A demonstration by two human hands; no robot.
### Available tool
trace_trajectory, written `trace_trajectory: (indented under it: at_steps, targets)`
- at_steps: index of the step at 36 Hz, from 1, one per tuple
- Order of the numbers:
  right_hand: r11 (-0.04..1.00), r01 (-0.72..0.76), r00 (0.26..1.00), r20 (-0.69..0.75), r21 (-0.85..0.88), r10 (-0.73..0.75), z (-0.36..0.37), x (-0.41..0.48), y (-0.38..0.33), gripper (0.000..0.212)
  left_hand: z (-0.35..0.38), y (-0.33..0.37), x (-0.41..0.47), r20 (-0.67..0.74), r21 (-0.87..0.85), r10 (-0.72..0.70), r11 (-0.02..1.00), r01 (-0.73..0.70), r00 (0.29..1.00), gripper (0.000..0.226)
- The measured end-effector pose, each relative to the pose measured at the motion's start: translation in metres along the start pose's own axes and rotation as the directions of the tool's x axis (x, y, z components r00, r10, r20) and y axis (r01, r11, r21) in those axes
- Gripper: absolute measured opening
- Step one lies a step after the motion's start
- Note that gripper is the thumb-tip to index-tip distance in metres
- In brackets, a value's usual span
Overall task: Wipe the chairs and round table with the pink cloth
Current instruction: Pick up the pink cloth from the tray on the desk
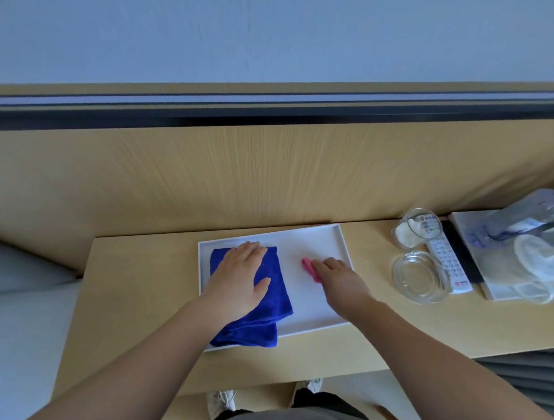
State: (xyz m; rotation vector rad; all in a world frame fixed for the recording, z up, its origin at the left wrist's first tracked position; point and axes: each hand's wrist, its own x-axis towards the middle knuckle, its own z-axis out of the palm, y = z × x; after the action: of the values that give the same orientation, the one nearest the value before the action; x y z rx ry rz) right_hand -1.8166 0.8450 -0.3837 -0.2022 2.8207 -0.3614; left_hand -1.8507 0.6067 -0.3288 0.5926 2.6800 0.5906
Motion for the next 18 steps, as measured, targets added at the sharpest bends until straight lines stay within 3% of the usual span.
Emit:
trace_trajectory:
  at_steps: [4,8,15,18]
  targets:
    - [0.978,0.017,0.977,-0.212,0.206,0.028,-0.020,-0.008,-0.022,0.018,-0.005,0.007,-0.003,-0.027,-0.080,0.039,0.996,-0.041,0.999,0.058]
    - [0.971,-0.020,0.900,-0.419,0.237,0.121,-0.045,-0.018,-0.063,0.039,-0.015,0.013,-0.010,-0.072,-0.138,0.098,0.985,-0.107,0.993,0.056]
    - [0.942,0.081,0.871,-0.482,0.326,0.093,-0.076,-0.047,-0.123,0.020,-0.039,0.019,-0.028,-0.156,-0.226,0.242,0.935,-0.273,0.958,0.037]
    - [0.941,0.089,0.871,-0.485,0.325,0.085,-0.078,-0.058,-0.140,0.017,-0.048,0.018,-0.033,-0.169,-0.347,0.255,0.889,-0.299,0.952,0.027]
